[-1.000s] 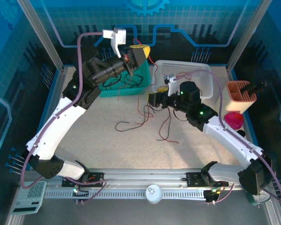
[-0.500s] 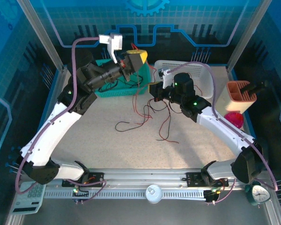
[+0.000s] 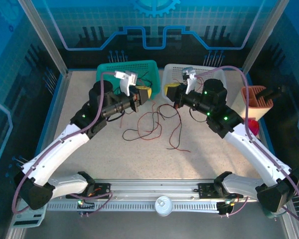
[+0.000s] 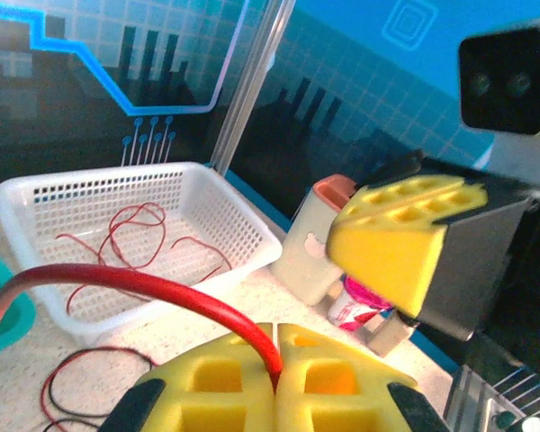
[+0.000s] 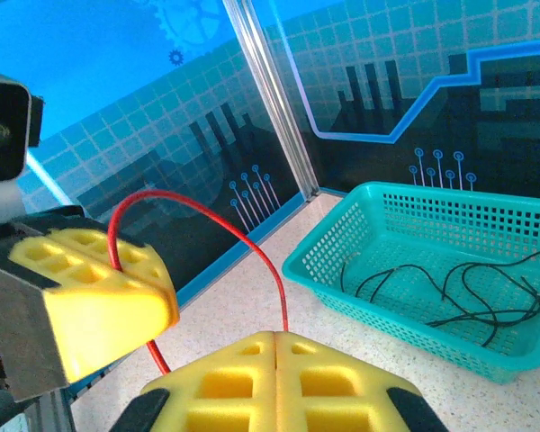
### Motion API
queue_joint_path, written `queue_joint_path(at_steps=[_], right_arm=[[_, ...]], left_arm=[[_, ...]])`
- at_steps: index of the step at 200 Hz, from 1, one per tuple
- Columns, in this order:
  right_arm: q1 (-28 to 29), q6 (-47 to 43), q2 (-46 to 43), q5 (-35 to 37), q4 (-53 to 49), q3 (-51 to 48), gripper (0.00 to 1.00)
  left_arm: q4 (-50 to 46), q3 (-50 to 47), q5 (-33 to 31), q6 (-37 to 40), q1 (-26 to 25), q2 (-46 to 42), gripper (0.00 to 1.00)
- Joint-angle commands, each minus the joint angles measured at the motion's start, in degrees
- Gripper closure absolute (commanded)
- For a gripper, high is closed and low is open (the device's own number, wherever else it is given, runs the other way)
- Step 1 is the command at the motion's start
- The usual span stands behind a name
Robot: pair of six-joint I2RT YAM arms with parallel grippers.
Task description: Untangle the cables
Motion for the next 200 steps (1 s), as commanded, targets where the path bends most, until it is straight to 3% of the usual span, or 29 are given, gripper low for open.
queue_joint_path(at_steps=[1, 51, 108, 139, 200], right_arm=[[-0.7, 1.2, -0.2, -0.1, -1.9, -0.1, 1.0], [-0.7, 3.2, -3.6, 0.4, -2.5, -5.0, 0.68], [-1.1, 3.3, -8.4, 4.1, -5.9, -8.4, 0.45], [-1.6, 2.9, -8.2, 4.4, -7.7, -8.4, 0.37], [-3.4, 1.6, -9.6, 6.4, -11.3, -8.6, 0.34]], left_arm=[[3.7, 2.0, -1.8, 2.6, -0.1, -2.5, 1.0], [-0.6, 19.1, -4.1, 9.1, 1.0, 2.5, 1.0], [2.6, 37.5, -4.9, 11.3, 8.1, 13.4, 1.0], [4.8, 47.9, -4.2, 10.8, 12.4, 21.6, 1.0], [8.6, 61.8, -1.7, 3.5, 18.4, 34.7, 1.0]])
